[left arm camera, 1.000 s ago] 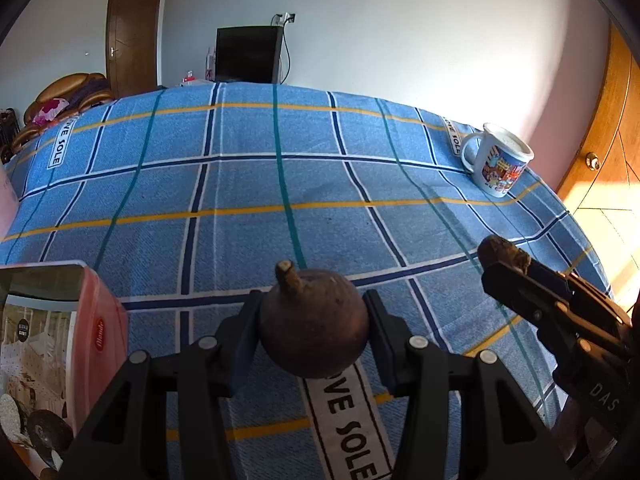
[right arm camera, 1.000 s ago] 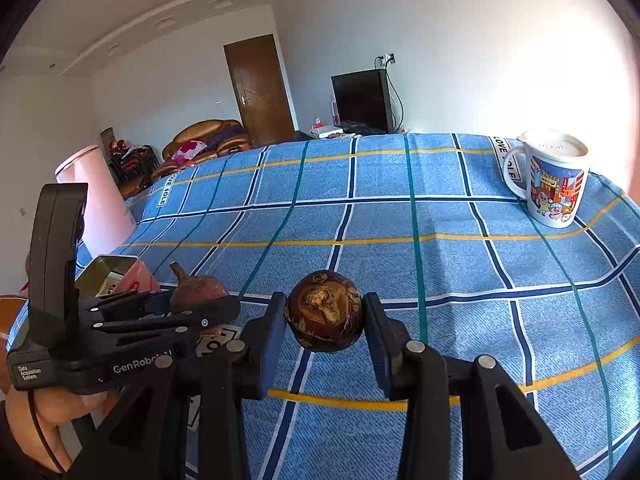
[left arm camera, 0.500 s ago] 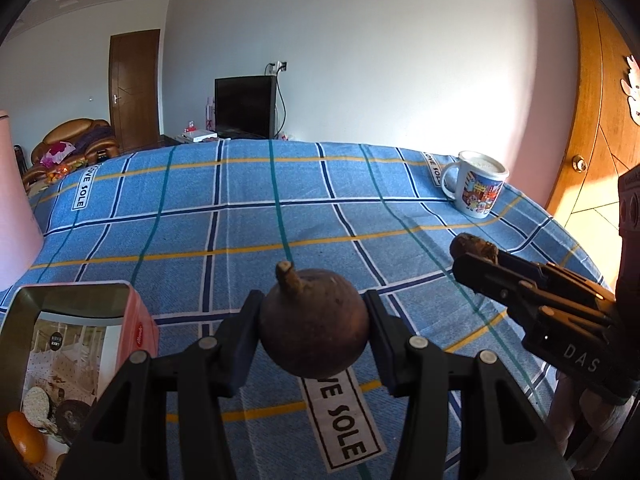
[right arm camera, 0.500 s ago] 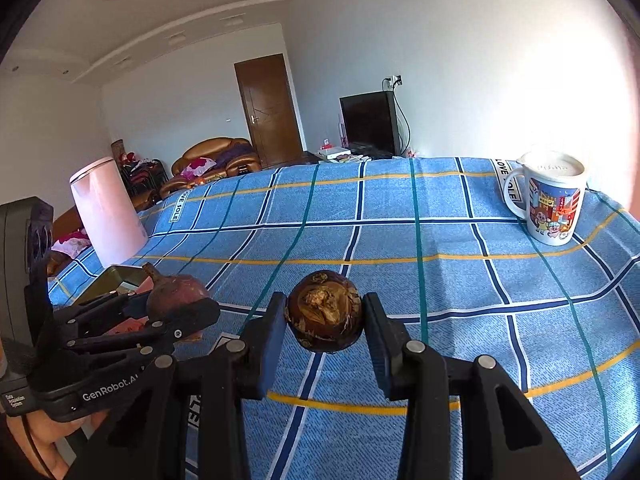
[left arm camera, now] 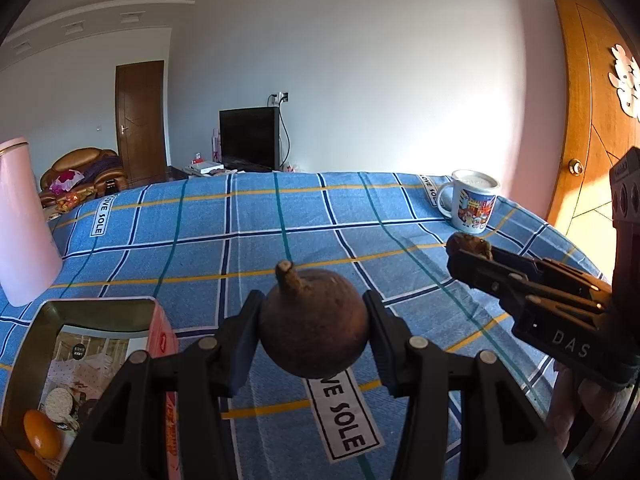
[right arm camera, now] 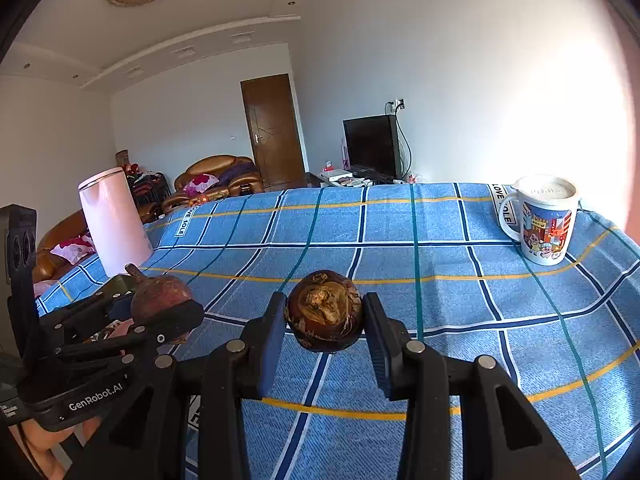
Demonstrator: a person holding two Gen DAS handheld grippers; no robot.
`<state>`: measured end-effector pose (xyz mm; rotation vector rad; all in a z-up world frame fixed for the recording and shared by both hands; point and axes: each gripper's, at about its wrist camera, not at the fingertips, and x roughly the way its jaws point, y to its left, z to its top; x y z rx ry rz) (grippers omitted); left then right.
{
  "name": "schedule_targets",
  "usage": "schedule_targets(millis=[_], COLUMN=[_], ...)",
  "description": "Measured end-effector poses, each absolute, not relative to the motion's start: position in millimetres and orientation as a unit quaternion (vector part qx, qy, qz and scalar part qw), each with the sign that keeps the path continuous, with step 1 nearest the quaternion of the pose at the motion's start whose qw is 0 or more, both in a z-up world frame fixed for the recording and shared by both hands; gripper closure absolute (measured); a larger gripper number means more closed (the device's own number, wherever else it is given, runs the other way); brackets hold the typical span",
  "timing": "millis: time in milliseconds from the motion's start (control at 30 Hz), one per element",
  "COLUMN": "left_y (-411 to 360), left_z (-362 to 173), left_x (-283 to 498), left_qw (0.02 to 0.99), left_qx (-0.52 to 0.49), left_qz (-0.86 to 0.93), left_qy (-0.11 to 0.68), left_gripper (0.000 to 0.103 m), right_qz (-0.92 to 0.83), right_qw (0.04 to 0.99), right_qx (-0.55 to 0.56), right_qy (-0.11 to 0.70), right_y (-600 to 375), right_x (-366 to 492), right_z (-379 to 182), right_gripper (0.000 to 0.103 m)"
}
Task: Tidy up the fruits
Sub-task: 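Carry the purple fruit and the brown round fruit over the tin box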
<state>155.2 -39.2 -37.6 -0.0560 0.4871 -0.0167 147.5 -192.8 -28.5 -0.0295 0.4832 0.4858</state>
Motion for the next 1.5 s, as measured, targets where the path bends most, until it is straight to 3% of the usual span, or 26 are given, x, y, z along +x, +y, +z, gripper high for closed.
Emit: schedule_targets(millis=[800, 1500], left_y=[-37.9, -9.7], left_z=[-27.4, -27.7], left_x=[125.9, 99.8], left_qw=[0.985, 0.983], left_qx=[-0.018, -0.041], left_qz=[0.004, 0.007], left_qy=[0.174, 0.178], left_gripper=[0.051, 0.051], right_qz=[0.247, 0.289], right_qw=[0.954, 0.939], right_qx=[-0.033, -0.05], right_qy=[0.17, 0.181], right_y=[-191.6, -147.7], right_x=[122.2, 99.4], right_z=[-19.9, -21.9], right_gripper=[0.063, 0.062])
